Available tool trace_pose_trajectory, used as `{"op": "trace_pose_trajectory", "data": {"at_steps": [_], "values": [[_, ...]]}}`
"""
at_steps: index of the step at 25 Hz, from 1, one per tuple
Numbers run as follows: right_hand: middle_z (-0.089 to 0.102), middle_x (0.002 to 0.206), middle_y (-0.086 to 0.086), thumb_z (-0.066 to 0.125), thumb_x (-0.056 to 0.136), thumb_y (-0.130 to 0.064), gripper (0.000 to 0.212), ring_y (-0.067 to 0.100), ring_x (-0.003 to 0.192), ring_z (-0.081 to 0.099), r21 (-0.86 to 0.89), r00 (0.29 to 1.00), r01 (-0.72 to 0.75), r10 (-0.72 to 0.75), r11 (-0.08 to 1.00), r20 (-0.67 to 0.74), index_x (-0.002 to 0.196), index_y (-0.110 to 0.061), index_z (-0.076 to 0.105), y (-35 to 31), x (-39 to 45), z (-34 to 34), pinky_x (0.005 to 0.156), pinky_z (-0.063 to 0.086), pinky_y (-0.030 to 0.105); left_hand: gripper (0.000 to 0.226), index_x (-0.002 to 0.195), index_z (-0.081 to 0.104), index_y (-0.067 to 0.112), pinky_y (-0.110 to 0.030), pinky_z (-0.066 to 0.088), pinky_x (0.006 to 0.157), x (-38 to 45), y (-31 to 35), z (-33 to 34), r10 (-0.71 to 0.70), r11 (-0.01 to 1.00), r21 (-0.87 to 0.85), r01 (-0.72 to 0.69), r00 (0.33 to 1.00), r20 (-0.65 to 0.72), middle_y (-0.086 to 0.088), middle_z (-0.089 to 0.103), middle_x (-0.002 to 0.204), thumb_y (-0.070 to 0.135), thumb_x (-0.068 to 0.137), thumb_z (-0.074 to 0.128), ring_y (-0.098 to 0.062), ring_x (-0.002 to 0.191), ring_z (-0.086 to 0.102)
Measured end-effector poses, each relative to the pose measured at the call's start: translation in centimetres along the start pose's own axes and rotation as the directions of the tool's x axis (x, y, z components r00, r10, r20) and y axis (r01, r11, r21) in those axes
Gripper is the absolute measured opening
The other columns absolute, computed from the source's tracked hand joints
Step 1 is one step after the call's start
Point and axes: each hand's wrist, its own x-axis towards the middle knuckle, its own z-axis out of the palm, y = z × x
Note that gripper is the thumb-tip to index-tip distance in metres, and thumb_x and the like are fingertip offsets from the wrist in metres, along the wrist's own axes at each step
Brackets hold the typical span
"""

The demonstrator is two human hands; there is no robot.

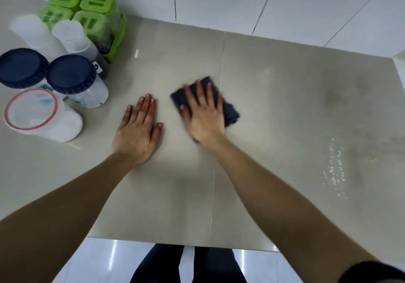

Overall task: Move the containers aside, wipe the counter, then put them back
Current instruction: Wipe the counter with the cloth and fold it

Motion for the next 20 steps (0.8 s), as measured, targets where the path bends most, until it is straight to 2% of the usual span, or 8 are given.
{"op": "trace_pose_trajectory", "data": {"at_steps": [2,4,7,9,12,15,18,20], "values": [[0.015,0.162,0.004,0.025,0.099,-0.049,0.058,0.029,0.15,0.006,-0.001,0.99,0.137,-0.137,0.991,0.032,0.153,-0.03,0.018,-0.2,-5.1,0.0,0.12,0.004,0.051,0.067,0.153,-0.004,0.014,-0.036,-0.001,0.122,0.0,0.0,-0.2,0.003,1.0,-0.011,-0.002,1.0,0.012,-0.003,-0.004,0.162,0.047,0.096,0.006,-0.013,0.149,-0.007],[0.015,0.162,0.001,0.024,0.097,-0.051,0.059,0.027,0.15,0.006,-0.009,0.994,0.103,-0.103,0.995,0.026,0.153,-0.032,0.018,3.7,-8.6,-0.4,0.121,0.006,0.05,0.067,0.152,-0.005,0.014,-0.037,0.0,0.122,0.0,0.2,-0.3,0.005,1.0,-0.011,-0.005,1.0,0.011,-0.003,-0.005,0.162,0.047,0.095,0.005,-0.014,0.149,-0.008],[0.011,0.163,0.001,0.017,0.095,-0.053,0.062,0.027,0.15,0.004,-0.064,0.987,-0.16,0.16,0.985,-0.007,0.153,-0.033,0.013,11.3,-9.3,-1.7,0.121,0.004,0.05,0.066,0.152,-0.006,0.013,-0.037,0.0,0.122,-0.1,0.3,-0.3,0.001,1.0,-0.004,-0.001,1.0,0.025,-0.003,-0.006,0.162,0.046,0.096,0.004,-0.014,0.149,-0.009],[0.007,0.163,0.003,0.019,0.097,-0.052,0.061,0.029,0.15,0.001,-0.051,0.937,-0.35,0.349,0.935,-0.022,0.154,-0.032,0.01,14.1,-6.3,-2.5,0.12,0.002,0.053,0.066,0.152,-0.007,0.013,-0.038,0.001,0.122,0.0,0.3,-0.2,-0.005,1.0,-0.001,0.005,1.0,0.025,-0.003,-0.007,0.162,0.046,0.096,0.004,-0.014,0.148,-0.01],[0.004,0.163,0.007,0.023,0.099,-0.049,0.061,0.032,0.15,-0.003,0.016,0.88,-0.474,0.475,0.88,-0.029,0.154,-0.029,0.008,11.2,-0.7,-2.6,0.118,0.0,0.056,0.066,0.152,-0.006,0.013,-0.039,0.001,0.122,0.0,0.1,-0.2,-0.002,1.0,-0.006,0.002,1.0,0.031,-0.003,-0.006,0.162,0.045,0.096,0.005,-0.015,0.149,-0.008],[0.005,0.163,0.007,0.023,0.099,-0.048,0.061,0.032,0.15,-0.001,0.017,0.949,-0.315,0.316,0.949,-0.023,0.154,-0.027,0.009,3.3,-1.0,-0.4,0.119,0.001,0.056,0.066,0.152,-0.004,0.012,-0.039,0.001,0.122,0.0,0.0,-0.2,0.007,1.0,-0.011,-0.007,1.0,0.025,-0.004,-0.004,0.162,0.045,0.095,0.006,-0.016,0.149,-0.007],[0.011,0.163,0.006,0.025,0.098,-0.047,0.06,0.03,0.15,0.002,0.007,0.997,-0.075,0.075,0.997,0.01,0.154,-0.028,0.014,-3.3,-9.8,1.0,0.119,0.005,0.055,0.067,0.153,0.001,0.011,-0.039,0.001,0.122,0.1,0.0,-0.3,0.008,1.0,-0.024,-0.007,1.0,0.026,-0.005,0.0,0.162,0.044,0.095,0.008,-0.016,0.149,-0.003],[0.011,0.163,0.0,0.029,0.098,-0.049,0.059,0.025,0.151,0.001,-0.009,0.999,0.007,-0.006,1.0,0.037,0.153,-0.033,0.016,-3.0,-16.2,0.9,0.12,0.006,0.052,0.068,0.153,0.004,0.01,-0.038,0.001,0.122,0.1,0.2,-0.4,0.008,0.999,-0.036,-0.007,1.0,0.016,-0.006,0.003,0.162,0.044,0.094,0.01,-0.017,0.149,0.0]]}}
